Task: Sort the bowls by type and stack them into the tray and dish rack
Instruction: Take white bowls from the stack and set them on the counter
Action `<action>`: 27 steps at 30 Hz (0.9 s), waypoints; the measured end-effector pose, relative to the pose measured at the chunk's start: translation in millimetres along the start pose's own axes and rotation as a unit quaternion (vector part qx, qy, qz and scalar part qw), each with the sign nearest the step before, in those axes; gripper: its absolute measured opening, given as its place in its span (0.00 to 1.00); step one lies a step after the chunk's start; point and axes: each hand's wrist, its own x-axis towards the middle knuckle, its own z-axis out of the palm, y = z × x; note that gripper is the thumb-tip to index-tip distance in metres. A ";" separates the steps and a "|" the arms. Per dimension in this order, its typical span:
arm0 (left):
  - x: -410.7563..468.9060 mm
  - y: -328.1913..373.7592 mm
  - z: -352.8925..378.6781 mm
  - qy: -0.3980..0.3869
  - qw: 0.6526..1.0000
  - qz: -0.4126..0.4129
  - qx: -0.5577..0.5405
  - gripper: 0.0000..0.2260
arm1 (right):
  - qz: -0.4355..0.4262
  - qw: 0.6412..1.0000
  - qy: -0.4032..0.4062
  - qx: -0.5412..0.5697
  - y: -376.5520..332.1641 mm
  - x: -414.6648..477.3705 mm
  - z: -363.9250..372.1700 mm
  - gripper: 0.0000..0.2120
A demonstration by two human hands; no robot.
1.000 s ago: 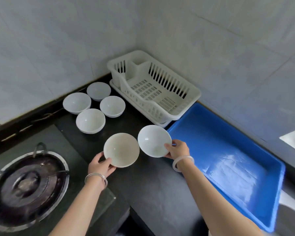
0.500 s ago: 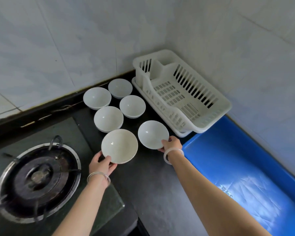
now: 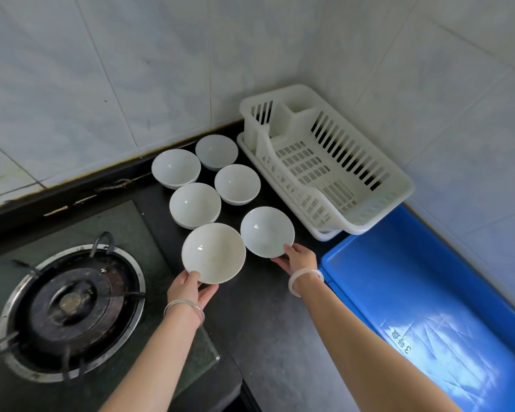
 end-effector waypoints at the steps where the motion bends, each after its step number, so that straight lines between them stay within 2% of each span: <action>1: -0.2 -1.1 0.4 0.000 1.000 0.001 -0.001 0.17 | -0.002 1.000 -0.005 0.004 -0.2 0.0 0.4 0.14; 7: 1.1 -2.7 0.6 -0.002 1.000 -0.008 -0.011 0.16 | -0.006 0.999 -0.031 0.039 -2.4 -2.7 13.6 0.16; 16: 0.3 -3.4 0.6 -0.016 1.000 -0.002 0.008 0.16 | 0.015 0.998 -0.019 0.059 -2.5 -7.3 21.4 0.18; 22: -5.1 -7.6 0.8 0.010 0.997 0.068 0.038 0.16 | 0.046 0.996 -0.053 0.052 -4.0 -18.0 18.4 0.21; 27: -5.9 -14.7 -2.9 0.011 0.986 0.138 0.091 0.16 | 0.039 0.996 -0.072 0.022 -7.7 -27.7 12.3 0.22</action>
